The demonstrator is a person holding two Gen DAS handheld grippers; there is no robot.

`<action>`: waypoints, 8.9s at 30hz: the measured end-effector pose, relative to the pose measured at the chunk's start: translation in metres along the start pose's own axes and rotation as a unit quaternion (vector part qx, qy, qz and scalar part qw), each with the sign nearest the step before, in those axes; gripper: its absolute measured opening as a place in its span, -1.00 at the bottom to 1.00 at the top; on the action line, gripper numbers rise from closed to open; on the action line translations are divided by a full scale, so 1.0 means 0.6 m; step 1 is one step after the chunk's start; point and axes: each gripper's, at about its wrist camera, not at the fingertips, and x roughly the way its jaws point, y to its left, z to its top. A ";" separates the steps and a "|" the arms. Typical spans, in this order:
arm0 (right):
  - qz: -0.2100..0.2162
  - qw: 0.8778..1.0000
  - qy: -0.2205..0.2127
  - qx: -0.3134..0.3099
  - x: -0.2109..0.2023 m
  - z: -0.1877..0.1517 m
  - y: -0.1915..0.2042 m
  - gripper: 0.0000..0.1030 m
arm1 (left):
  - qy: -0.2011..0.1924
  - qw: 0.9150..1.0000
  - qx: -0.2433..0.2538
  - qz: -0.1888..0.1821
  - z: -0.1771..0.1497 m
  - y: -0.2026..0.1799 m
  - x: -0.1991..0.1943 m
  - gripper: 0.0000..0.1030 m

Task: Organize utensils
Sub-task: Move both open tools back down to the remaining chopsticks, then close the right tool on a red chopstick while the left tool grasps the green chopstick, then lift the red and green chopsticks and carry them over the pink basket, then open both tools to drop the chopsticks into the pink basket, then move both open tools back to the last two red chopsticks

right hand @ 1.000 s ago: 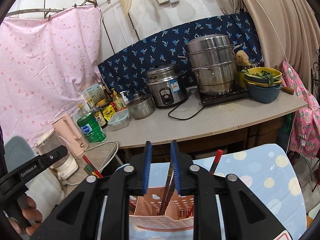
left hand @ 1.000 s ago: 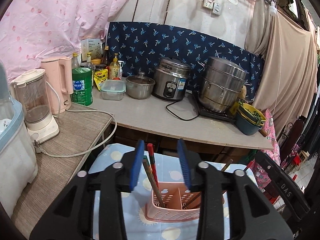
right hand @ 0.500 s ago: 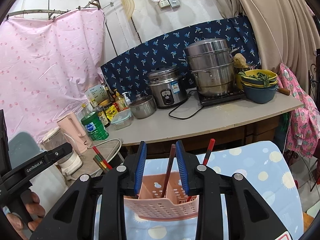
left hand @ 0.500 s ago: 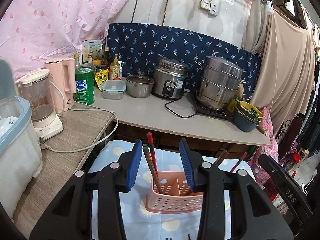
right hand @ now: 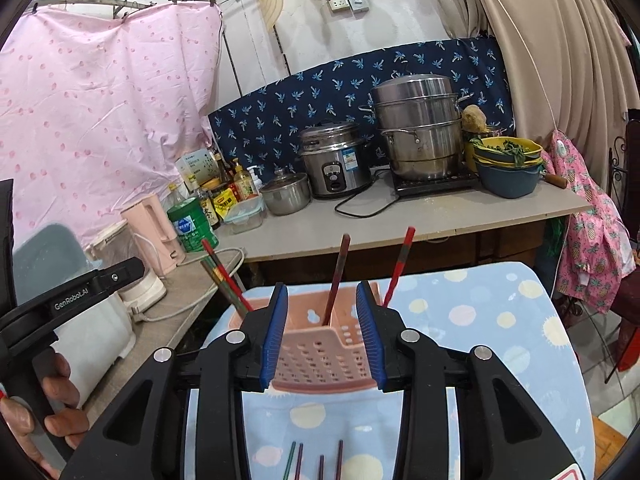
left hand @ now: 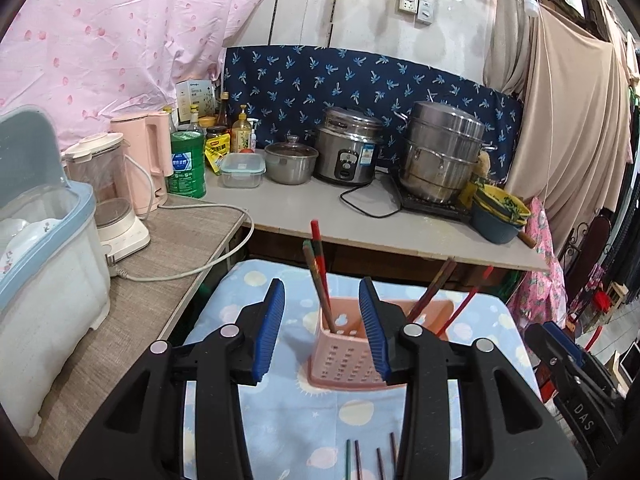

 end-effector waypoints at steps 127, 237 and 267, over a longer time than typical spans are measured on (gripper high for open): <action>-0.043 0.984 0.173 -0.015 -0.154 -0.346 -0.032 -0.87 | 0.227 0.972 0.049 -0.030 -0.395 0.000 -0.087 -0.87; 0.012 1.000 0.004 0.004 0.023 0.030 0.016 -0.62 | -0.004 1.000 0.003 -0.010 0.013 -0.032 0.005 -0.27; 0.011 0.998 0.061 -0.014 -0.116 -0.145 0.020 -0.62 | 0.078 0.997 0.022 0.014 -0.181 0.001 -0.071 -0.27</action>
